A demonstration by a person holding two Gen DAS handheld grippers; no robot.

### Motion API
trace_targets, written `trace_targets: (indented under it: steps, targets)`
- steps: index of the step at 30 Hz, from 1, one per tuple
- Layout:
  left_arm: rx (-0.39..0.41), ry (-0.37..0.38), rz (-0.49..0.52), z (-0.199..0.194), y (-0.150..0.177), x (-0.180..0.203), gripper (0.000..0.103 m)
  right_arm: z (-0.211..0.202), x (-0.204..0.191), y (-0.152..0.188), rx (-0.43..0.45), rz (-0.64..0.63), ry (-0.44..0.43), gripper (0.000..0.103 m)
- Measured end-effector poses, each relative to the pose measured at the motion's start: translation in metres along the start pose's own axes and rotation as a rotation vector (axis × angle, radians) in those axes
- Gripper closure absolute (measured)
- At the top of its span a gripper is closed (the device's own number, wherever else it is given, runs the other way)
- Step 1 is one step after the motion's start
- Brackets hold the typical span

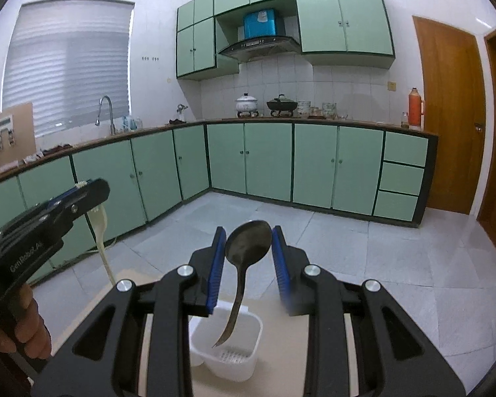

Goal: Organize utensils
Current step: 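Carry the spoon and fork into the white holder and open both tools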

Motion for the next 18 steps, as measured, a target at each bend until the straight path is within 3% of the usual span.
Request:
trace_targets:
  steps: [9,18]
  targets:
    - [-0.17,-0.011,-0.001,0.05,0.059,-0.011,0.083,0.051,-0.002,0.044,-0.13,0.015,-0.024,0.075]
    - [-0.174,-0.031,0.012,0.029,0.066,-0.012,0.066,0.025,-0.004,0.049,-0.113,0.04,-0.005,0.063]
Point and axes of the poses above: each gripper's, at about its wrist camera, not at the fingertips, and z roughly the way its jaws point, x to its right, y to its underside, the point moved 7 cm from there along z, roughly the way its jaws point, and after that the axes turned 2 degrees about -z, right-handed, at the moved point
